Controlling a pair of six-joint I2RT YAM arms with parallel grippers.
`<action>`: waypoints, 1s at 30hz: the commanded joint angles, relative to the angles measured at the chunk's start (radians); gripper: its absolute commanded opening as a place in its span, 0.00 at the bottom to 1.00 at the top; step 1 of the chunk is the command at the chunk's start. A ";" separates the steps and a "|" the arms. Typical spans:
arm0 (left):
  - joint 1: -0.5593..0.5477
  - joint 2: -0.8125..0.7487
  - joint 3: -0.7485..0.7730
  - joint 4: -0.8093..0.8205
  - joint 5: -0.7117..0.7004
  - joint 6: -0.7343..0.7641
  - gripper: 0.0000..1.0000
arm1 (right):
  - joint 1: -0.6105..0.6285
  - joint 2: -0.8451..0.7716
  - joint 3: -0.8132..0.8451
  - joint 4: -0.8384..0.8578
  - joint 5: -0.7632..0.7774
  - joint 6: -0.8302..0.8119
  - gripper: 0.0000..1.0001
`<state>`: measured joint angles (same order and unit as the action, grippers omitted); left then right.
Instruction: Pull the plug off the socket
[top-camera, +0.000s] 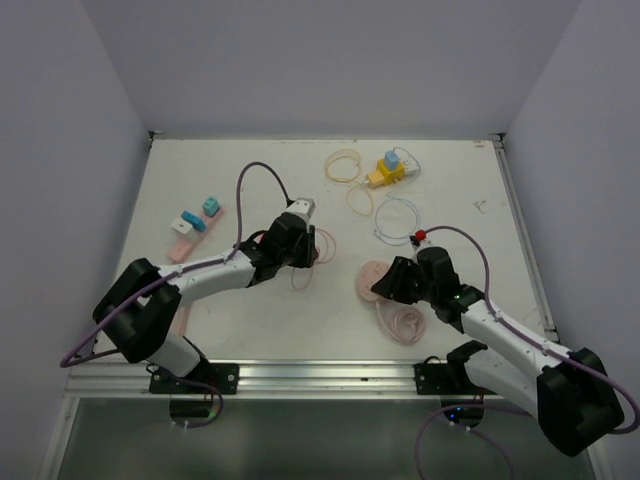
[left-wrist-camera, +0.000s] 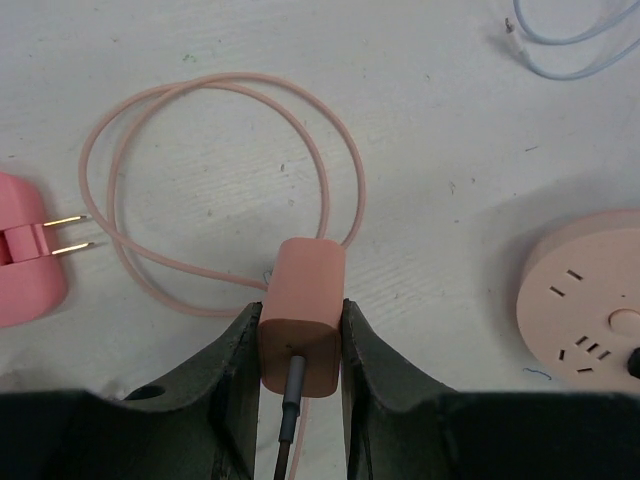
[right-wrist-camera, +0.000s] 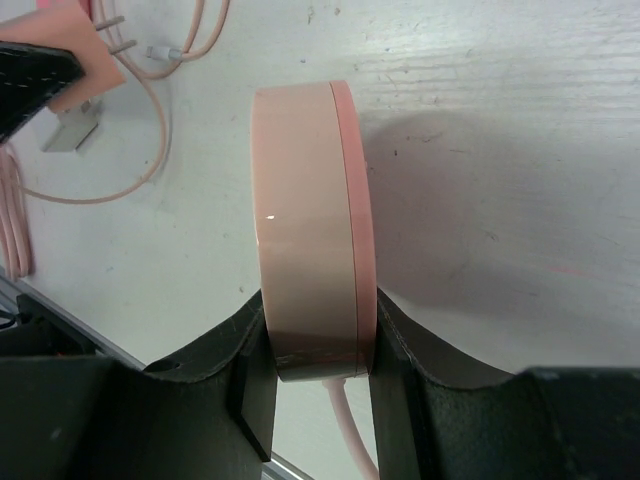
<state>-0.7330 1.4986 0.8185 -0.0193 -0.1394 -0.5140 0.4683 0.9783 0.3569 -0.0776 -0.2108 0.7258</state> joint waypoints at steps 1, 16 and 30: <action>0.004 0.057 0.083 0.073 0.026 -0.003 0.18 | -0.020 -0.062 0.024 -0.056 0.045 0.007 0.00; 0.060 0.045 0.114 0.021 0.014 -0.001 0.73 | -0.166 -0.132 0.093 -0.171 0.099 -0.017 0.00; 0.124 -0.262 0.263 -0.287 -0.113 0.140 1.00 | -0.517 -0.066 0.287 -0.294 0.269 -0.022 0.00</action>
<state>-0.6270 1.3140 1.0233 -0.2134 -0.1761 -0.4484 0.0074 0.8925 0.5705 -0.3759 -0.0246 0.7025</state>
